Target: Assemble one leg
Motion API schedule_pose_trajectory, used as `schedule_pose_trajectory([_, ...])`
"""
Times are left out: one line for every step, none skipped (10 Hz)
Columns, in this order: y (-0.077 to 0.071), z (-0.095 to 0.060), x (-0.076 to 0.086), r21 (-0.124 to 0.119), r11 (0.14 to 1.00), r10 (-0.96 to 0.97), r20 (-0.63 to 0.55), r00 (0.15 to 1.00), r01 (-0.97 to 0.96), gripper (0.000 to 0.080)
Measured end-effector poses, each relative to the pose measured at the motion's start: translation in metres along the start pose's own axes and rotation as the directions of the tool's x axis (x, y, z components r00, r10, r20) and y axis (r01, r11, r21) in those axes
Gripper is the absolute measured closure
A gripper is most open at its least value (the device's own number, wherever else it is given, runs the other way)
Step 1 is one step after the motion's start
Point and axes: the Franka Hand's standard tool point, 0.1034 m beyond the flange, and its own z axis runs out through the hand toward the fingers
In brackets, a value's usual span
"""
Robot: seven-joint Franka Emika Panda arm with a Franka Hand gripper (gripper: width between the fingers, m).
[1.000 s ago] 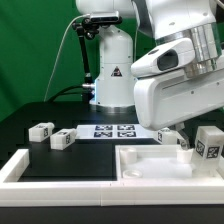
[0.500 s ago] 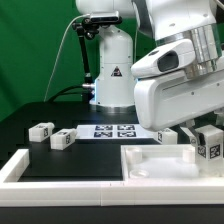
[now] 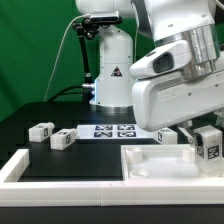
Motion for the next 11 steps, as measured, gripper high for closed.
schedule_pose_trajectory([0.0017, -0.0002, -0.0012, -0.001, 0.992, 0.125, -0.021, 0.992, -0.125, 0.0506])
schedule_pose_trajectory([0.0033, -0.0003, -0.0023, 0.004, 0.97, 0.242, -0.033, 0.97, -0.242, 0.0506])
schedule_pose_trajectory([0.0039, -0.0004, -0.0027, 0.005, 0.946, 0.323, -0.045, 0.945, -0.323, 0.0506])
schedule_pose_trajectory([0.0048, -0.0007, -0.0037, 0.005, 0.905, 0.424, -0.052, 0.904, -0.425, 0.0505])
schedule_pose_trajectory([0.005, -0.0007, -0.004, 0.004, 0.867, 0.498, -0.057, 0.865, -0.499, 0.0505])
schedule_pose_trajectory([0.0047, -0.0005, -0.0045, 0.003, 0.827, 0.561, -0.059, 0.826, -0.562, 0.0502])
schedule_pose_trajectory([0.0044, -0.0003, -0.0051, 0.007, 0.768, 0.64, -0.059, 0.766, -0.641, 0.0502])
schedule_pose_trajectory([0.004, 0.0, -0.0055, 0.009, 0.715, 0.698, -0.06, 0.714, -0.699, 0.0498])
schedule_pose_trajectory([0.0034, 0.0002, -0.0056, 0.012, 0.657, 0.753, -0.062, 0.655, -0.754, 0.0493])
schedule_pose_trajectory([0.0025, 0.0003, -0.0059, 0.014, 0.59, 0.806, -0.063, 0.588, -0.807, 0.0493])
schedule_pose_trajectory([0.0023, 0.0002, -0.0061, 0.015, 0.558, 0.829, -0.065, 0.556, -0.83, 0.0491])
